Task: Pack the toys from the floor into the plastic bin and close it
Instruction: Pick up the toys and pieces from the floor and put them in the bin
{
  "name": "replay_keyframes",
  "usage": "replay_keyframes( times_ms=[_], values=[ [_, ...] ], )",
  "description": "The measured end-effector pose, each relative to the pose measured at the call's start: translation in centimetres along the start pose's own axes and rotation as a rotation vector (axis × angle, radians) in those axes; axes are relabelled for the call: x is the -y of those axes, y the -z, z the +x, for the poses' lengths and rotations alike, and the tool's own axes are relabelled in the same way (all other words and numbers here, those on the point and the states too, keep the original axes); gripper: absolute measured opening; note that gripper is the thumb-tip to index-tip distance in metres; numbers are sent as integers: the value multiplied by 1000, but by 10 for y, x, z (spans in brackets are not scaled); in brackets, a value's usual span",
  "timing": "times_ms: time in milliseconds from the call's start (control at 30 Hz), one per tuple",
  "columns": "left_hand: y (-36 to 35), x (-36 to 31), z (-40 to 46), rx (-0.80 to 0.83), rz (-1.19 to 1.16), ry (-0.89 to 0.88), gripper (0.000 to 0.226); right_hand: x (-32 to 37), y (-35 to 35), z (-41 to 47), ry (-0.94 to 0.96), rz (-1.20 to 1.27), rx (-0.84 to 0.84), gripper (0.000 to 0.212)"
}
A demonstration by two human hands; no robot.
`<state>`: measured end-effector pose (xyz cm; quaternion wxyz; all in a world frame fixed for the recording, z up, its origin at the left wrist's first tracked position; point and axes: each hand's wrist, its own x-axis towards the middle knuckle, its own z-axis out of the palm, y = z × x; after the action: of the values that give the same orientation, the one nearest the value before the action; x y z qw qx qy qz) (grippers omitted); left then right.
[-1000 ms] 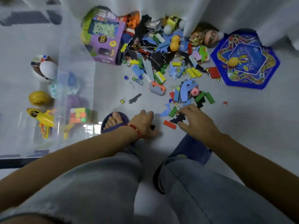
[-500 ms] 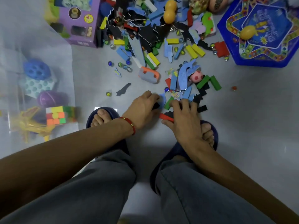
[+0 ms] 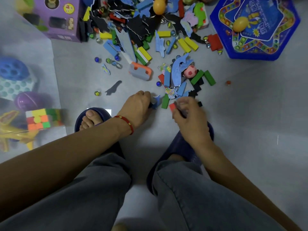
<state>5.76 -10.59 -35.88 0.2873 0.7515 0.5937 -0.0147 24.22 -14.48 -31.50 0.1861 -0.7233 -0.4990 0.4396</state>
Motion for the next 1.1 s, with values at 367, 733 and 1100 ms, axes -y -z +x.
replay_keyframes(
  times_ms=[367, 733, 1100],
  values=[
    [31, -1, -6, 142, -985, 289, 12, -28, 62, 31, -106, 187, -170, 18],
    [14, -21, 9, 3, -408, -2, 12, -18, 21, 34, 413, -655, 206, 27],
    [-10, -39, 27, -68, -110, -69, 42, -41, 51, 38, 250, -708, 14, 11]
  ],
)
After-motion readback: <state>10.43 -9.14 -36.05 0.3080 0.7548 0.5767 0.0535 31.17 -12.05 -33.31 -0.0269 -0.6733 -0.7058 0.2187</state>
